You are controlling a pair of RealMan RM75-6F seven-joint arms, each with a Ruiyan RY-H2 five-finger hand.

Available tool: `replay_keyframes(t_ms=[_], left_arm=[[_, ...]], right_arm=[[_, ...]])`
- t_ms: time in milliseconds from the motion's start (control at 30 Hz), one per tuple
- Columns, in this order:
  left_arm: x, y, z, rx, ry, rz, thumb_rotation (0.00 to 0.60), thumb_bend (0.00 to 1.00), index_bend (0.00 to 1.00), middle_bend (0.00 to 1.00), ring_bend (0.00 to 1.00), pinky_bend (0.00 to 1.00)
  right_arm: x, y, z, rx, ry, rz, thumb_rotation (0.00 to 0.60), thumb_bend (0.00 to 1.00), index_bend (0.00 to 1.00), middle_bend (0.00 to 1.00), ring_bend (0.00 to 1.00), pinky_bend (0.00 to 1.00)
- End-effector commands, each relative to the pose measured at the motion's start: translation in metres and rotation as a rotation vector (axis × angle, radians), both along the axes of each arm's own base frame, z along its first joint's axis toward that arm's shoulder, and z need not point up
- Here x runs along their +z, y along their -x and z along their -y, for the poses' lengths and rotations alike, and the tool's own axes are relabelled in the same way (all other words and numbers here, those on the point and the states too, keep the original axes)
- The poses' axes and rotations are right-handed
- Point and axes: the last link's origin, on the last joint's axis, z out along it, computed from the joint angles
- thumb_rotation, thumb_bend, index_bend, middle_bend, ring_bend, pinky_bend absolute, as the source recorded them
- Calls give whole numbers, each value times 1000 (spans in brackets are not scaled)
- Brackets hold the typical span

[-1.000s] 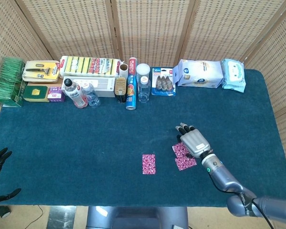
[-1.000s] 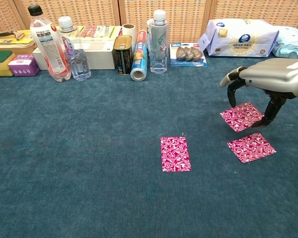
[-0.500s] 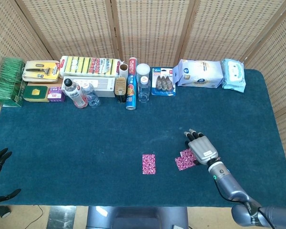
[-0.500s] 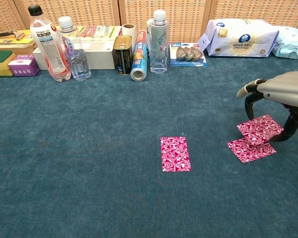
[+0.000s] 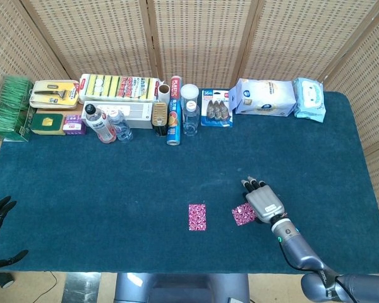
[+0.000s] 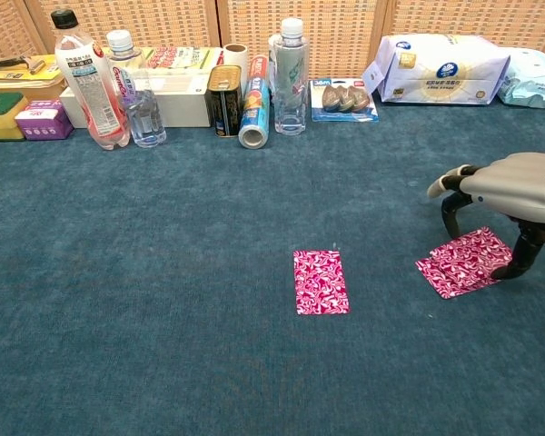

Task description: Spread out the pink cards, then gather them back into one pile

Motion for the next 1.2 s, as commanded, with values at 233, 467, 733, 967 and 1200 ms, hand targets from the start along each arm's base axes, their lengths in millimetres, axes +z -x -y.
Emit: replay_keyframes(t_ms=[233, 467, 733, 967, 1200], left_arm=[[1, 0, 1, -2, 0, 4, 600, 72, 0, 0, 0, 0], [1, 0, 1, -3, 0, 5, 600, 72, 0, 0, 0, 0], [1, 0, 1, -2, 0, 6, 600, 73, 0, 0, 0, 0], [1, 0, 1, -1, 0, 6, 600, 73, 0, 0, 0, 0], [1, 0, 1, 0, 0, 7, 600, 73, 0, 0, 0, 0]], right_arm=[[-6, -5, -3, -12, -10, -17, 600, 270, 435, 93, 67, 224], [-7, -7, -4, -12, -13, -25, 600, 271, 435, 93, 67, 226], [-7, -8, -4, -21, -18, -24, 600, 271, 420, 89, 67, 227], [-6, -8, -4, -27, -20, -23, 600, 271, 407, 86, 65, 227], [-7, -6, -4, -35, -23, -26, 600, 271, 390, 84, 61, 227]])
